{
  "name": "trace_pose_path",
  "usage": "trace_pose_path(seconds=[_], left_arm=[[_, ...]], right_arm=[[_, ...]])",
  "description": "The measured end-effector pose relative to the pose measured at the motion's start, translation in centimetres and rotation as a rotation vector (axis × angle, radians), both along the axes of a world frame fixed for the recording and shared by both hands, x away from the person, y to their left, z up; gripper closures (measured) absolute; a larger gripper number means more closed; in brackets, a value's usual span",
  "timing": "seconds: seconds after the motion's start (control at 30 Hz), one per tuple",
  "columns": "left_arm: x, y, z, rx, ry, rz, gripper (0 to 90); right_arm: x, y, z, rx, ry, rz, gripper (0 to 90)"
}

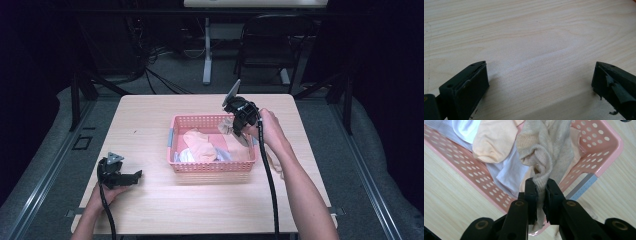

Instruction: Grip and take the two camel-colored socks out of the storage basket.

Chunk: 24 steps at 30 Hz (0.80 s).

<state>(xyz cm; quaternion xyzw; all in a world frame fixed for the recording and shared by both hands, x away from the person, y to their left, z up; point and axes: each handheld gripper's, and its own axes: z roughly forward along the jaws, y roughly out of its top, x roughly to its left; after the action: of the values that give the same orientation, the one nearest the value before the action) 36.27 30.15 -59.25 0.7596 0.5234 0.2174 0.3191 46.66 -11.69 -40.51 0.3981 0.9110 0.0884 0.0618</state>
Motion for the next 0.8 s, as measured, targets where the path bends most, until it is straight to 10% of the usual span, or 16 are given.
trace_pose_path(seconds=[0.8], left_arm=[[0.0,0.0,0.0,0.0,0.0,0.0,0.5]], right_arm=[[-1.1,-3.3,2.6,0.009,-0.028,-0.035,81.9]])
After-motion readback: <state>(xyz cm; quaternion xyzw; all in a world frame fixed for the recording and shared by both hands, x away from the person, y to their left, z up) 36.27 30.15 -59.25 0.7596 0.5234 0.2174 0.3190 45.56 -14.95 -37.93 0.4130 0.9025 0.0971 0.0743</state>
